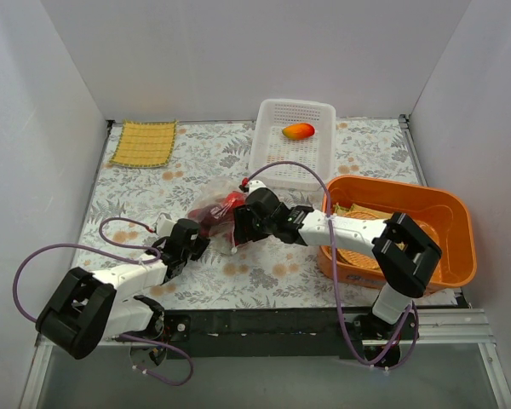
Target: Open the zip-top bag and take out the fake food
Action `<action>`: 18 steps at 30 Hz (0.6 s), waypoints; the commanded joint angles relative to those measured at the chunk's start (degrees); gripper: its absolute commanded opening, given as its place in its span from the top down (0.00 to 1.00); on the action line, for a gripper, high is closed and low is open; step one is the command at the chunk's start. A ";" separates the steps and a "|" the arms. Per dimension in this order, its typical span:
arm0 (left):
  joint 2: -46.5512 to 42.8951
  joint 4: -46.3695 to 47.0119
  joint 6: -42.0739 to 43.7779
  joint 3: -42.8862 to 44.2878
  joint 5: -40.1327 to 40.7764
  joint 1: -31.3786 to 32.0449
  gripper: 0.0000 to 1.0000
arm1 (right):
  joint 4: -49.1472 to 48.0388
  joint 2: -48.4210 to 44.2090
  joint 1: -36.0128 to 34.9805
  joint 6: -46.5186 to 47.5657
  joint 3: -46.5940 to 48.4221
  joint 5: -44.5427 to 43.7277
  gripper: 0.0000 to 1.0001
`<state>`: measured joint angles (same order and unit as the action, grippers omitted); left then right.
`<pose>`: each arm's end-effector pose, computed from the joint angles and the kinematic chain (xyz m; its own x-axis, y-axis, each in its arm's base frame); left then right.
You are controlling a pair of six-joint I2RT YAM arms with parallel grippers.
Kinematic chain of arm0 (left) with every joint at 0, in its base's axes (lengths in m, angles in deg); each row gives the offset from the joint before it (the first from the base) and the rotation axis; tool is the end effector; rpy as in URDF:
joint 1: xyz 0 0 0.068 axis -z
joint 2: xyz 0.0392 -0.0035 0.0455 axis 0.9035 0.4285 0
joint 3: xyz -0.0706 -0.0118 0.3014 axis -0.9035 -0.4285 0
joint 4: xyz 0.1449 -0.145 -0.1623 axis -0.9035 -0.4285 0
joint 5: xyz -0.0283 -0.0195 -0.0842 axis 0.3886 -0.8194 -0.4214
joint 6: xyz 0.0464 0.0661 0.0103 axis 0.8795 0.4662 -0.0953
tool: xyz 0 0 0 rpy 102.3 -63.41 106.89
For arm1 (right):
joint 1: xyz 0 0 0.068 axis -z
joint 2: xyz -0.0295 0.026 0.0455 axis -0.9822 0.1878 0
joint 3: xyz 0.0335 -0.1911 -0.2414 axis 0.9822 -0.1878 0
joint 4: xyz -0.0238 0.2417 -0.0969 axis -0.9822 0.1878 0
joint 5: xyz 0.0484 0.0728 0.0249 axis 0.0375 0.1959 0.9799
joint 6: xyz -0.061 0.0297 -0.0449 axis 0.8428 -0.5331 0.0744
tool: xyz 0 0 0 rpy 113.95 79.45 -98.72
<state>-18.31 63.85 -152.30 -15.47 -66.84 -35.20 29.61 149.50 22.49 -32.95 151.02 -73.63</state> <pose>0.1860 -0.0811 0.1354 -0.0160 -0.9979 0.0630 -0.7149 -0.0326 -0.6985 0.2256 0.3308 0.2309 -0.7154 -0.1304 -0.6865 -0.4865 0.7982 0.3554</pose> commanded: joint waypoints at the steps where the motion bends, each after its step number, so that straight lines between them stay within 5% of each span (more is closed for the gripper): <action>1: 1.21 -11.27 1.34 -1.53 3.97 -0.16 1.00 | 1.55 -3.08 0.35 1.60 0.62 -4.85 0.69; 18: -2.92 -17.06 1.69 0.14 7.40 -0.16 1.00 | 18.69 -5.80 0.35 5.20 8.97 -14.78 0.81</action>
<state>-20.89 58.17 -152.69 -14.72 -64.15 -35.20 45.30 146.94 22.58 -29.30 157.43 -85.32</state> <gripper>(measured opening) 0.009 0.185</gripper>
